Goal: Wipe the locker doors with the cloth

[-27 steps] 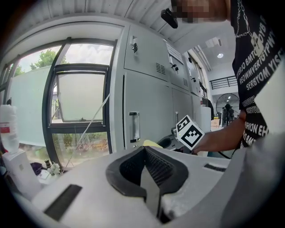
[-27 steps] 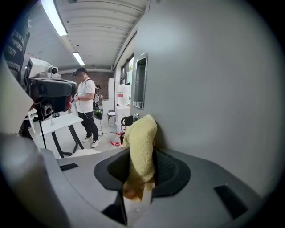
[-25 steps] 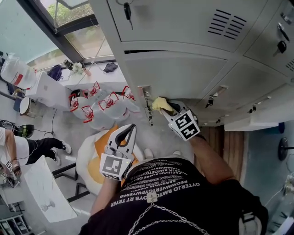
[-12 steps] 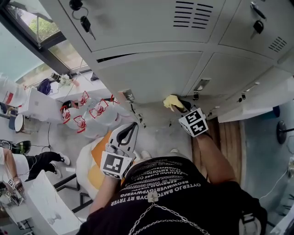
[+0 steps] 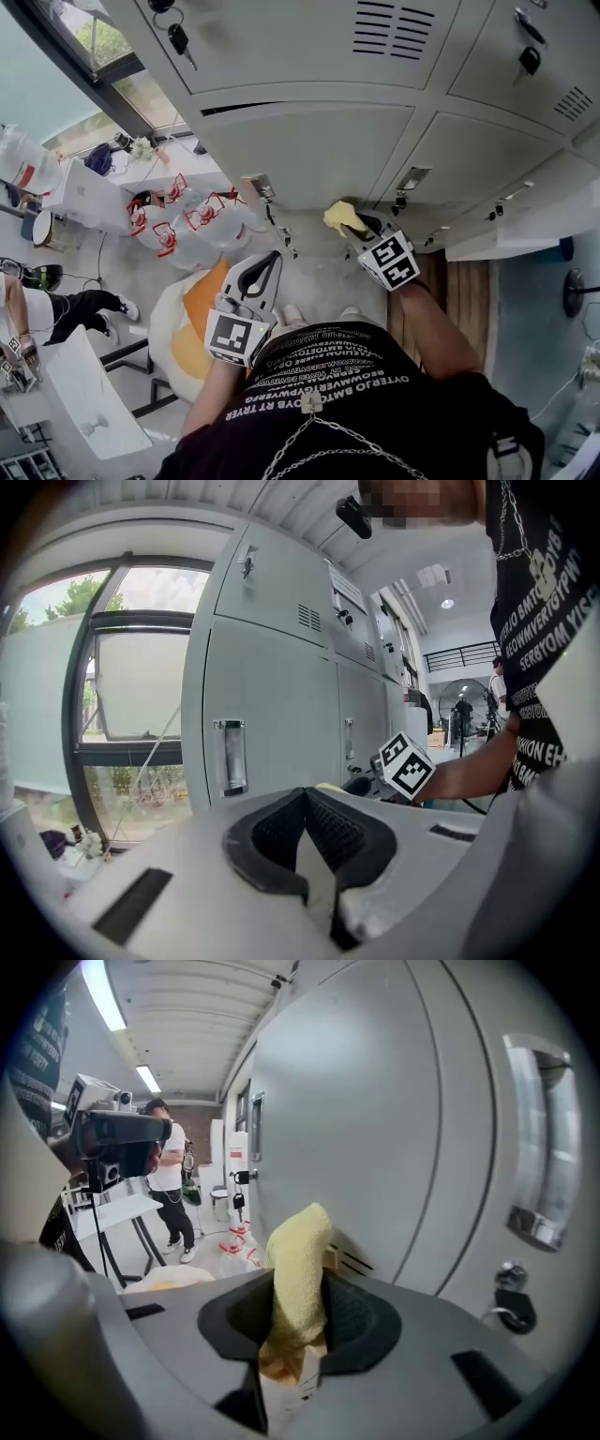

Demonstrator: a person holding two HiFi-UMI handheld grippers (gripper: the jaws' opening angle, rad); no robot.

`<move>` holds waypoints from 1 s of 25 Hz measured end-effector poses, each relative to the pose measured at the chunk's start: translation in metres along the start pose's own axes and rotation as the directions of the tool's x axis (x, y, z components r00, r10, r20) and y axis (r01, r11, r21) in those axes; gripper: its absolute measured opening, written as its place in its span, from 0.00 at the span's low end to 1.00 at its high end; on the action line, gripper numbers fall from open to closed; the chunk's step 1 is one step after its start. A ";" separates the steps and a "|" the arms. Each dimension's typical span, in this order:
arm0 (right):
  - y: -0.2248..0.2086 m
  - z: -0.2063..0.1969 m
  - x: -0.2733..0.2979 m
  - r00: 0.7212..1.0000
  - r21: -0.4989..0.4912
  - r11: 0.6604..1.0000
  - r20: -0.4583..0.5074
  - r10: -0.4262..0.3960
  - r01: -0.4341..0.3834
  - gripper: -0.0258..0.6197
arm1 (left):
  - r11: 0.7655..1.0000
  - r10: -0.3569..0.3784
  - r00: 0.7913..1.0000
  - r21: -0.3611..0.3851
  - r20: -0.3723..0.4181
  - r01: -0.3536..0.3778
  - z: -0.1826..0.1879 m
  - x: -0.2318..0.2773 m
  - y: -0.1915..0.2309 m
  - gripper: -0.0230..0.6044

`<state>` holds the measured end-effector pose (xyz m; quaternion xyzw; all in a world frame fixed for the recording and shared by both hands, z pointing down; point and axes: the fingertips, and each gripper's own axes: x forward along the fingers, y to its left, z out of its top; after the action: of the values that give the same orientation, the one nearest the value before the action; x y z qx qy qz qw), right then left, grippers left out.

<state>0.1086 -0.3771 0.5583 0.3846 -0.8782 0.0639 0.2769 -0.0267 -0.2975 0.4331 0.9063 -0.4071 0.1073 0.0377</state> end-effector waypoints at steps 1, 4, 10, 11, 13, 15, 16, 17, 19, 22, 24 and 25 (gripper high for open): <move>0.010 0.002 0.006 1.000 -0.012 1.000 -0.003 0.027 -0.027 0.21 | 1.000 0.012 1.000 -0.002 -0.003 -0.012 -0.001 -0.002 0.000 0.05; 0.039 0.005 0.027 0.993 -0.042 0.993 -0.044 0.108 -0.109 0.21 | 0.999 0.053 0.999 -0.011 -0.012 -0.053 -0.003 -0.011 0.000 0.05; 0.083 0.022 0.071 0.972 -0.107 0.968 -0.081 0.221 -0.229 0.21 | 0.990 0.138 0.990 -0.023 -0.039 -0.139 -0.011 -0.034 0.008 0.05; 0.089 0.024 0.078 0.969 -0.113 0.963 -0.082 0.235 -0.243 0.21 | 0.988 0.151 0.988 -0.026 -0.044 -0.152 -0.013 -0.038 0.010 0.05; 0.097 0.028 0.091 0.964 -0.121 0.958 -0.086 0.251 -0.260 0.21 | 0.984 0.175 0.983 -0.030 -0.053 -0.177 -0.016 -0.047 0.014 0.05; 0.100 0.032 0.099 0.963 -0.115 0.958 -0.088 0.253 -0.262 0.21 | 0.980 0.194 0.979 -0.033 -0.056 -0.196 -0.018 -0.053 0.019 0.05; 0.099 0.032 0.102 0.965 -0.106 0.961 -0.089 0.248 -0.257 0.21 | 0.979 0.200 0.978 -0.033 -0.055 -0.202 -0.018 -0.056 0.021 0.05; 0.098 0.031 0.105 0.966 -0.096 0.964 -0.091 0.240 -0.249 0.21 | 0.978 0.205 0.977 -0.033 -0.054 -0.207 -0.018 -0.058 0.024 0.05; 0.092 0.027 0.107 0.971 -0.070 0.971 -0.098 0.220 -0.227 0.21 | 0.977 0.208 0.977 -0.036 -0.052 -0.210 -0.018 -0.060 0.028 0.05; 0.078 0.016 0.106 0.977 -0.039 0.981 -0.103 0.185 -0.190 0.21 | 0.980 0.194 0.980 -0.038 -0.047 -0.196 -0.019 -0.057 0.033 0.05; 0.067 0.006 0.103 0.981 -0.023 0.987 -0.112 0.158 -0.162 0.21 | 0.985 0.170 0.985 -0.037 -0.039 -0.171 -0.017 -0.051 0.034 0.05; 0.061 0.000 0.100 0.982 -0.013 0.989 -0.120 0.143 -0.145 0.21 | 0.987 0.154 0.987 -0.034 -0.034 -0.155 -0.016 -0.048 0.034 0.05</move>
<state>0.0102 -0.3991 0.6182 0.3128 -0.8863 0.0972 0.3274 -0.0851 -0.2828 0.4369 0.8693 -0.4775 0.1166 0.0524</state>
